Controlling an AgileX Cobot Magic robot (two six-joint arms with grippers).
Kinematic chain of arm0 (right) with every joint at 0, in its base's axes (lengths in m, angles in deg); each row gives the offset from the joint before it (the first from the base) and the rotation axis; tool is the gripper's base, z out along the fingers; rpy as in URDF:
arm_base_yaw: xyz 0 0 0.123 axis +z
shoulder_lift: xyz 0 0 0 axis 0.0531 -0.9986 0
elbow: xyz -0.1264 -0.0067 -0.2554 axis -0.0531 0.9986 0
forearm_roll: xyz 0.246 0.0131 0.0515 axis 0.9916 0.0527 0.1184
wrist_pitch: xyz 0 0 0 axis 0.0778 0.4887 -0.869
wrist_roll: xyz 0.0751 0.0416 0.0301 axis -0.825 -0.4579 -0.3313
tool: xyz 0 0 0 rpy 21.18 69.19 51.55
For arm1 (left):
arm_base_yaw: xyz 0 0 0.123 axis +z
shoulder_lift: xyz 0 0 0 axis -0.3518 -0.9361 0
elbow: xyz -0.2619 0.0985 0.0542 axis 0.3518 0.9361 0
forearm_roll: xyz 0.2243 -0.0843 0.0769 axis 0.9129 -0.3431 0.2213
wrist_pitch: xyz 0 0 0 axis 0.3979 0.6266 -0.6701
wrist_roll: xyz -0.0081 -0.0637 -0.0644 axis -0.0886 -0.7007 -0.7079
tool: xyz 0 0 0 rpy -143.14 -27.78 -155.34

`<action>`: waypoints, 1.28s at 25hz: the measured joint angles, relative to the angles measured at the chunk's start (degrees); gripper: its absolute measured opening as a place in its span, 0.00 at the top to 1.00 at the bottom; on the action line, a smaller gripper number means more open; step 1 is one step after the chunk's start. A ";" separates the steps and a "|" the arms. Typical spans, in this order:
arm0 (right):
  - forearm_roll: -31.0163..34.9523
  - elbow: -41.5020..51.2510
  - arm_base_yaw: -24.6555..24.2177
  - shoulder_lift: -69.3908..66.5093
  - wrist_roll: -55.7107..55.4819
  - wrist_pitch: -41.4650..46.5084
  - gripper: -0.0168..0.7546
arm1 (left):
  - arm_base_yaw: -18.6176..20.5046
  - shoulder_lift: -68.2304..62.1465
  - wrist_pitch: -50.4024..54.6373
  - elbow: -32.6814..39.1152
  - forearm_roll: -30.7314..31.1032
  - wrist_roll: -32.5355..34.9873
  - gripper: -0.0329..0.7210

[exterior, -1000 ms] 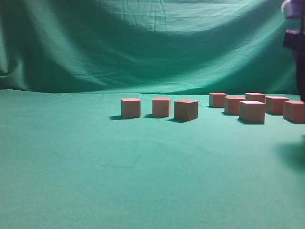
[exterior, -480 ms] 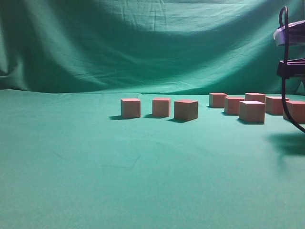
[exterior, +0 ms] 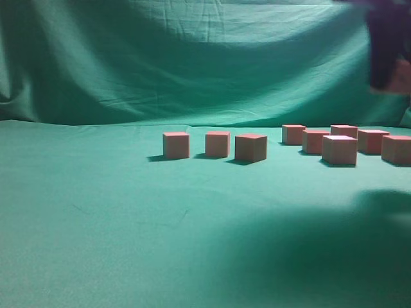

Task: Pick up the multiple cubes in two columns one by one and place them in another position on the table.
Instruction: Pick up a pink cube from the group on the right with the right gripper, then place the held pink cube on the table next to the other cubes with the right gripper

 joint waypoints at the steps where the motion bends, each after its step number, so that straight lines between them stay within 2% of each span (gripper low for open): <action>1: 0.44 -1.90 2.50 0.12 0.00 1.69 0.64 | 0.00 0.00 0.00 0.00 0.00 0.00 0.96; 6: 2.18 -11.68 15.95 -2.59 -2.10 4.23 0.64 | 0.00 0.00 0.00 0.00 0.00 0.00 0.96; 9: 2.61 -19.06 21.27 -8.77 -6.13 6.53 0.64 | 0.00 0.00 0.00 0.00 0.00 0.00 0.96; 12: 2.61 -27.52 24.01 -16.23 -10.42 11.31 0.64 | 0.00 0.00 0.00 0.00 0.00 0.00 0.96; 17: 3.20 -41.17 25.07 -27.62 -15.15 17.21 0.64 | 0.00 0.00 0.00 0.00 0.00 0.00 0.96; 21: 3.59 -48.20 25.07 -34.26 -17.54 18.53 0.64 | 0.00 0.00 0.00 0.00 0.00 0.00 0.96; 25: 4.51 -51.26 25.16 -37.84 -18.20 17.84 0.64 | 0.00 0.00 0.00 0.00 0.00 0.00 0.96; 32: 4.61 -51.45 25.16 -39.60 -18.29 13.10 0.64 | 0.00 0.00 0.00 0.00 0.00 0.00 0.96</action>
